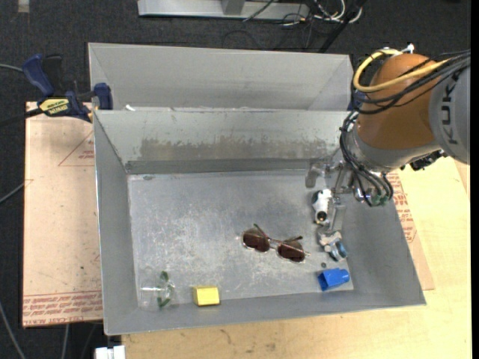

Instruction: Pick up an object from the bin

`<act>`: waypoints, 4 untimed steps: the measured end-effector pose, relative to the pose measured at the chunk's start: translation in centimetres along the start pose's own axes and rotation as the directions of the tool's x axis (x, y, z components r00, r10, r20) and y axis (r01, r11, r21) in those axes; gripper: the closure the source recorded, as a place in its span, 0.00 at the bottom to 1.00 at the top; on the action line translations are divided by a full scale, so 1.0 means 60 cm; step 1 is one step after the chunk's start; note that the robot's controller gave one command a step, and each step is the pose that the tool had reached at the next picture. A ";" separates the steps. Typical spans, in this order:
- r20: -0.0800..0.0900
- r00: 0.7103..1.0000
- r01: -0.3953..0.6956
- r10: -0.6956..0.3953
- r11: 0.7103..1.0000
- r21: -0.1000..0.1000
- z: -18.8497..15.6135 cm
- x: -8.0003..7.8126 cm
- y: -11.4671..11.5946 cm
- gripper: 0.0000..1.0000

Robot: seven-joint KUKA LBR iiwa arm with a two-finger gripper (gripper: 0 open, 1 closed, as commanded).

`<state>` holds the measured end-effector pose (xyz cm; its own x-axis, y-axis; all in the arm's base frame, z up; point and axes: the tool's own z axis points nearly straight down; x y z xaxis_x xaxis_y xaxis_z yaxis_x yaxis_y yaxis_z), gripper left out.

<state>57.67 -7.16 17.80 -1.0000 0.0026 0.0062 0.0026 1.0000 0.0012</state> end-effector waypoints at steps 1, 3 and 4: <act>0.008 1.000 0.003 -0.003 1.000 0.001 -0.008 -0.003 0.001 1.00; 0.014 0.998 -0.060 0.060 0.998 0.000 0.075 0.005 -0.044 1.00; 0.014 0.999 -0.042 0.041 0.999 0.004 0.158 -0.063 -0.004 1.00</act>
Offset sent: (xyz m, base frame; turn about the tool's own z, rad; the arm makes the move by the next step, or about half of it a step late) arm 0.0000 0.0000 0.0000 0.0000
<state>61.40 -7.37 8.29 -0.9990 0.0440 -0.0082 0.0441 0.9990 -0.0030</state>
